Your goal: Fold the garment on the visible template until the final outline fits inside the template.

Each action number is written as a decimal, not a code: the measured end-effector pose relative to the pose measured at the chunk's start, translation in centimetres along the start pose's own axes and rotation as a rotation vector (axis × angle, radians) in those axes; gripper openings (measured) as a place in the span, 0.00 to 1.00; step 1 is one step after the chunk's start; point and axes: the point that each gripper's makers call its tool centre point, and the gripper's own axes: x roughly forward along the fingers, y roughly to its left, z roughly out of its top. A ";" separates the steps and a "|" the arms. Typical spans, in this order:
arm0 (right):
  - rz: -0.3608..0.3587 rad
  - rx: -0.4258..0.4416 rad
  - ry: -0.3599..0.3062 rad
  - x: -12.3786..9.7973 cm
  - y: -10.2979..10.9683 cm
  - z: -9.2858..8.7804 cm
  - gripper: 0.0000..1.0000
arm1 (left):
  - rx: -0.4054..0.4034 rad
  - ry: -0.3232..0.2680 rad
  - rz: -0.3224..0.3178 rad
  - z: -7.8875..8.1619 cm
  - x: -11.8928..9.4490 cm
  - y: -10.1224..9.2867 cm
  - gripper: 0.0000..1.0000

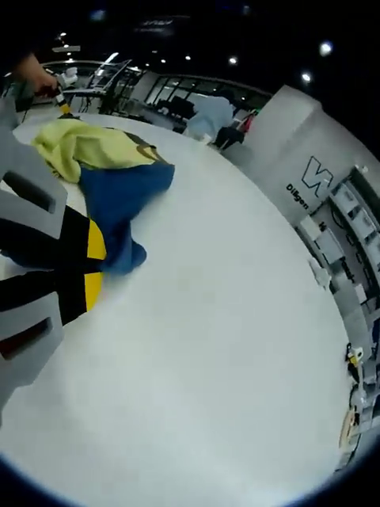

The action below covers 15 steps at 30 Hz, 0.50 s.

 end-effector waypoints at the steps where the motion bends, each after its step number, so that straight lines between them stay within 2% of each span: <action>1: -0.003 -0.002 0.004 0.0 -0.2 0.2 0.00 | 0.005 0.000 0.006 0.1 0.0 0.3 0.00; 5: -0.010 -0.028 0.026 -0.1 -1.2 1.6 0.00 | 0.014 -0.003 0.019 0.7 -0.1 0.9 0.00; 8: -0.006 -0.040 0.046 -0.2 -1.3 2.2 0.00 | 0.020 -0.006 0.028 1.0 -0.2 1.2 0.00; 11: 0.007 -0.088 0.069 -0.3 -1.0 2.5 0.00 | 0.024 -0.012 0.036 1.4 -0.1 1.4 0.00; 15: -0.019 -0.294 0.041 -0.4 -1.3 3.4 0.00 | 0.035 -0.014 0.029 1.5 0.1 0.9 0.00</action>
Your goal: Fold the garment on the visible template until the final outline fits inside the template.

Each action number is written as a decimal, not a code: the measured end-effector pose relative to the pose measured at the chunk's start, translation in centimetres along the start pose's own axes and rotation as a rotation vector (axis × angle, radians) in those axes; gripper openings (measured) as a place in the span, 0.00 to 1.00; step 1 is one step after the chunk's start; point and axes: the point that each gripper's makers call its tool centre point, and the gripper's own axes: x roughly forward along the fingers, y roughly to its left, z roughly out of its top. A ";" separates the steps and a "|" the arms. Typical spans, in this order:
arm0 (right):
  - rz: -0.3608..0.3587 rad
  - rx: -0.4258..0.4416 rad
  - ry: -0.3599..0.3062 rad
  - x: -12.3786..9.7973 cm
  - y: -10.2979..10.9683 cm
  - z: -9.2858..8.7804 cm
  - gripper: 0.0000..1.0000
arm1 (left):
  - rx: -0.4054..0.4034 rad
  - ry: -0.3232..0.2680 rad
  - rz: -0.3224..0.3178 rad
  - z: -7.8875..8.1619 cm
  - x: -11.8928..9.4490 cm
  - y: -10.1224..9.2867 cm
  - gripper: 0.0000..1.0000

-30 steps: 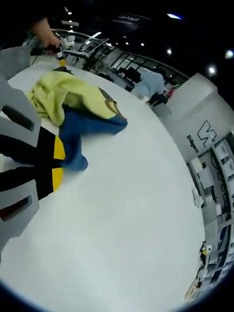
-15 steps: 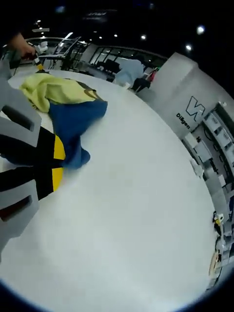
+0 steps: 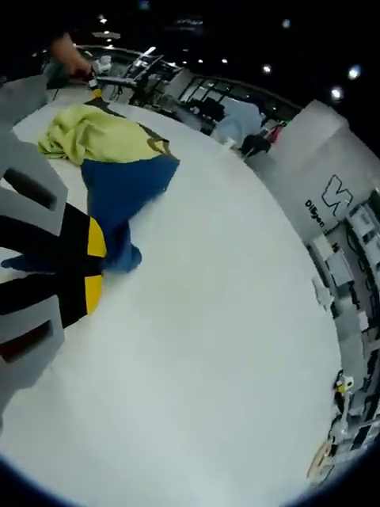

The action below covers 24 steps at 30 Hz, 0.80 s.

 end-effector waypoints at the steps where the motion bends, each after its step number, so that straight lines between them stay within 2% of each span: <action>1: 0.003 -0.021 -0.001 -0.2 0.2 -0.1 0.02 | 0.002 0.000 -0.001 0.0 0.0 0.0 0.00; 2: 0.000 -0.012 0.008 -0.4 0.2 -0.4 0.04 | 0.003 0.000 -0.002 0.0 0.0 -0.1 0.00; 3: -0.026 -0.052 0.006 -0.7 -0.3 -0.4 0.09 | 0.006 0.001 -0.002 -0.1 0.0 -0.2 0.00; 5: -0.007 -0.096 -0.010 -0.9 0.1 -0.5 0.15 | 0.006 0.002 -0.003 -0.2 0.0 -0.3 0.00; 6: -0.006 -0.104 0.014 -1.2 0.1 -1.2 0.17 | 0.006 0.002 -0.003 -0.2 0.0 -0.3 0.00; 9: -0.010 -0.103 0.015 -1.8 -0.4 -2.3 0.25 | 0.004 0.000 -0.004 -0.2 0.0 -0.2 0.00; 12: -0.013 -0.089 -0.017 -2.5 -0.9 -2.9 0.31 | 0.000 -0.004 -0.008 -0.2 -0.1 -0.3 0.00; 13: -0.003 -0.074 -0.004 -2.5 -0.8 -3.3 0.31 | 0.001 -0.005 -0.010 -0.2 -0.1 -0.4 0.00; 14: 0.008 -0.063 0.021 -2.5 -0.5 -4.2 0.31 | 0.001 -0.005 -0.012 -0.2 0.0 -0.4 0.00; 18: 0.010 -0.080 0.037 -2.1 0.1 -5.4 0.29 | 0.001 -0.006 -0.017 -0.2 0.1 -0.8 0.00; 19: 0.004 -0.084 0.059 -1.9 0.3 -6.0 0.28 | 0.001 -0.005 -0.019 -0.3 0.1 -0.9 0.00; 20: -0.010 -0.083 0.080 -1.9 0.3 -6.5 0.25 | 0.001 -0.005 -0.019 -0.3 0.1 -1.0 0.00; 21: -0.011 -0.132 0.048 -1.5 0.2 -6.0 0.21 | 0.000 -0.006 -0.020 -0.3 0.1 -1.1 0.00; 22: -0.014 -0.125 0.074 -1.6 0.4 -6.4 0.17 | 0.000 -0.007 -0.021 -0.3 0.1 -1.2 0.00; 24: -0.023 -0.153 0.082 -2.0 0.8 -6.6 0.07 | 0.000 -0.007 -0.023 -0.3 0.1 -1.2 0.00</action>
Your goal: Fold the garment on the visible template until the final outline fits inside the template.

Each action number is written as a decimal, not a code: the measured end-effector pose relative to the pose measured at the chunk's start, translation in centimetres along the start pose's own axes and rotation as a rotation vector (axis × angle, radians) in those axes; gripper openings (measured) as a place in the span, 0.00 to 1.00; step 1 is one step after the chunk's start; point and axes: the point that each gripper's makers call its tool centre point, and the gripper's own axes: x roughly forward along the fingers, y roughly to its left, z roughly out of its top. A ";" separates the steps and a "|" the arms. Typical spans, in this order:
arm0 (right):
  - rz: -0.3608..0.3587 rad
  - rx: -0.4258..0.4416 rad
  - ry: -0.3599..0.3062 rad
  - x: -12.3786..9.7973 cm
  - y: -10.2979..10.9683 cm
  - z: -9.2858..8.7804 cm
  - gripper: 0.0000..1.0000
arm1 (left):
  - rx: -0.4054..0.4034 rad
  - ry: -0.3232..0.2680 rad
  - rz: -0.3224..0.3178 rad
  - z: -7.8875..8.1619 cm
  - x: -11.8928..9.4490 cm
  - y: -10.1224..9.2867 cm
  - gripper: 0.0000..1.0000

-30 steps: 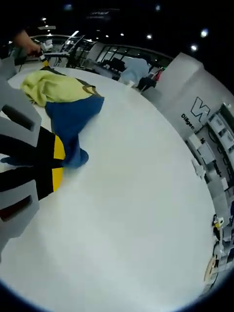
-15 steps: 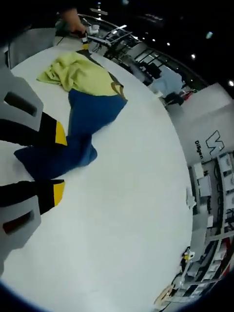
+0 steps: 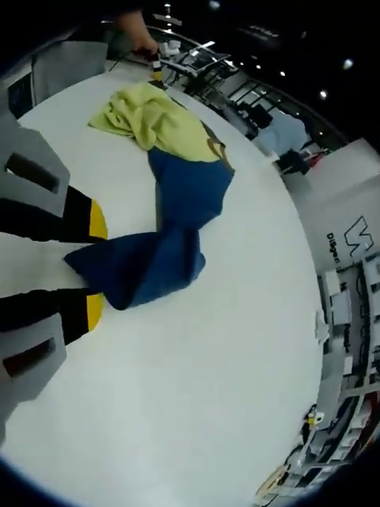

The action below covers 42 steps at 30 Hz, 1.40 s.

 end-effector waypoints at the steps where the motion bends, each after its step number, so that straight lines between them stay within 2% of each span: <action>1: 0.012 -0.020 0.013 0.1 -0.1 -0.2 0.00 | 0.000 0.000 0.000 0.0 0.0 0.0 0.00; 3: 0.008 -0.025 0.012 -0.2 -0.3 -0.1 0.00 | -0.001 -0.002 0.001 0.0 -0.1 0.1 0.00; 4: 0.034 -0.030 0.010 -0.8 -0.1 0.1 0.00 | -0.001 -0.004 0.002 0.0 -0.2 0.1 0.00; 7: 0.147 -0.028 0.017 -2.2 1.1 0.4 0.00 | -0.002 -0.005 0.005 0.0 -0.3 0.4 0.00; 9: 0.268 -0.032 0.052 -3.8 2.7 0.2 0.00 | -0.003 -0.006 0.008 0.0 -0.4 0.7 0.00; 11: 0.276 -0.094 0.038 -4.7 2.3 0.7 0.00 | -0.001 -0.006 0.009 0.0 -0.4 0.5 0.00; 14: 0.394 -0.024 0.037 -6.5 3.3 1.2 0.00 | 0.001 -0.005 0.008 0.1 -0.3 0.4 0.00; 16: 0.432 -0.040 0.048 -7.8 4.3 1.1 0.00 | 0.003 -0.005 0.007 0.2 -0.3 0.4 0.00; 19: 0.491 -0.019 0.021 -8.7 3.7 2.1 0.00 | 0.004 -0.008 0.009 0.5 -0.5 0.5 0.00; 21: 0.549 0.017 0.006 -9.4 4.5 2.7 0.00 | 0.007 -0.009 0.010 0.5 -0.4 0.7 0.00; 24: 0.670 0.129 -0.048 -11.1 6.0 4.4 0.00 | 0.008 -0.012 0.012 0.8 -0.6 0.7 0.00; 25: 0.669 0.147 -0.045 -11.3 5.9 4.5 0.00 | 0.009 -0.013 0.012 0.8 -0.7 0.6 0.00; 27: 0.658 0.202 -0.092 -11.4 5.2 5.6 0.00 | 0.008 -0.016 0.013 0.9 -0.6 0.8 0.00; 28: 0.654 0.263 -0.107 -11.4 4.8 6.2 0.00 | 0.008 -0.016 0.013 0.9 -0.6 0.8 0.00; 29: 0.677 0.282 -0.129 -11.8 4.9 6.7 0.00 | 0.010 -0.016 0.013 0.9 -0.7 0.8 0.00; 31: 0.655 0.293 -0.171 -11.9 4.6 7.4 0.00 | 0.009 -0.016 0.013 1.0 -0.6 0.9 0.00; 33: 0.641 0.315 -0.177 -11.9 4.5 7.5 0.00 | 0.011 -0.014 0.014 1.0 -0.6 0.9 0.00; 34: 0.605 0.326 -0.183 -11.6 4.0 7.6 0.00 | 0.011 -0.014 0.014 1.0 -0.6 0.9 0.00; 35: 0.537 0.328 -0.168 -10.9 2.9 7.2 0.00 | 0.011 -0.014 0.013 1.0 -0.6 0.8 0.00; 42: 0.318 0.315 -0.090 -7.7 -1.2 4.9 0.00 | 0.016 -0.011 0.009 1.1 -0.5 0.5 0.00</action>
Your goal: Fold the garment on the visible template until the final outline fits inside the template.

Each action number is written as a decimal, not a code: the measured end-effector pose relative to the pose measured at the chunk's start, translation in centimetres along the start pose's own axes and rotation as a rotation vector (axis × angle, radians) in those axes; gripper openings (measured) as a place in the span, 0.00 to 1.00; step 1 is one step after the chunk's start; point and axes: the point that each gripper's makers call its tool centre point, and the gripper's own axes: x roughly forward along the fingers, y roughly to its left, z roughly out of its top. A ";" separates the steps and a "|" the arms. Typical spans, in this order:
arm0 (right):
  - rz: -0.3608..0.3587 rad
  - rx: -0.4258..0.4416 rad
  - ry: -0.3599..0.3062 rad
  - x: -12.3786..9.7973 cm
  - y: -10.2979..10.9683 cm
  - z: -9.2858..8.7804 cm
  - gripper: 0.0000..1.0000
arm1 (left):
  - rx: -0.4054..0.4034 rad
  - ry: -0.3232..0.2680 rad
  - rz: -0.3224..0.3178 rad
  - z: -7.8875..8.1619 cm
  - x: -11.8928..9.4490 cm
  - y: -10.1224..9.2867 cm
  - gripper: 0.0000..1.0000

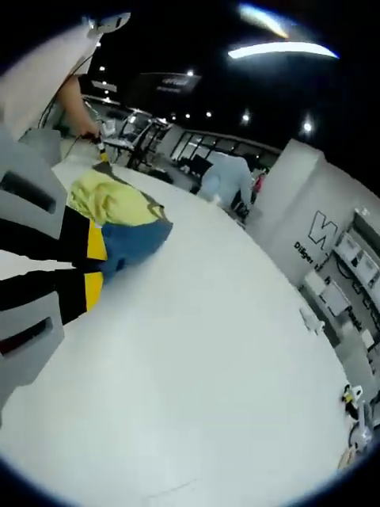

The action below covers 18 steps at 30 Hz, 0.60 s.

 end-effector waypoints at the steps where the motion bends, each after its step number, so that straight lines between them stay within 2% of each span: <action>1: -0.022 0.001 0.013 0.1 -0.9 -0.1 0.00 | 0.000 0.001 -0.001 0.0 0.0 0.0 0.00; 4: -0.170 -0.070 0.001 0.4 -4.1 0.2 0.00 | 0.002 0.003 0.001 0.0 0.0 0.1 0.00; 6: -0.237 -0.052 -0.022 0.4 -5.5 0.6 0.00 | 0.003 0.003 0.002 0.0 0.1 0.2 0.00; 8: -0.315 -0.077 -0.042 0.3 -6.9 1.2 0.00 | 0.005 0.001 0.001 0.1 0.1 0.1 0.00; 11: -0.312 -0.087 -0.029 0.7 -6.9 1.0 0.00 | 0.010 -0.002 0.001 0.2 0.1 0.1 0.00; 12: -0.343 -0.098 -0.025 0.5 -7.3 0.9 0.03 | 0.011 -0.004 0.000 0.3 0.1 0.1 0.00; 14: -0.336 -0.107 -0.027 0.8 -7.2 0.8 0.07 | 0.013 -0.008 0.001 0.4 0.0 0.3 0.00; 15: -0.393 -0.142 -0.013 0.4 -8.2 0.8 0.08 | 0.014 -0.010 0.001 0.5 0.0 0.3 0.00; 16: -0.419 -0.171 -0.008 0.3 -8.4 0.8 0.07 | 0.016 -0.013 0.002 0.7 -0.1 0.3 0.00; 17: -0.394 -0.172 -0.018 0.7 -7.8 0.7 0.05 | 0.018 -0.017 0.001 0.8 -0.1 0.2 0.00; 18: -0.402 -0.176 -0.014 0.7 -7.9 0.6 0.05 | 0.020 -0.021 -0.001 0.9 -0.1 0.2 0.00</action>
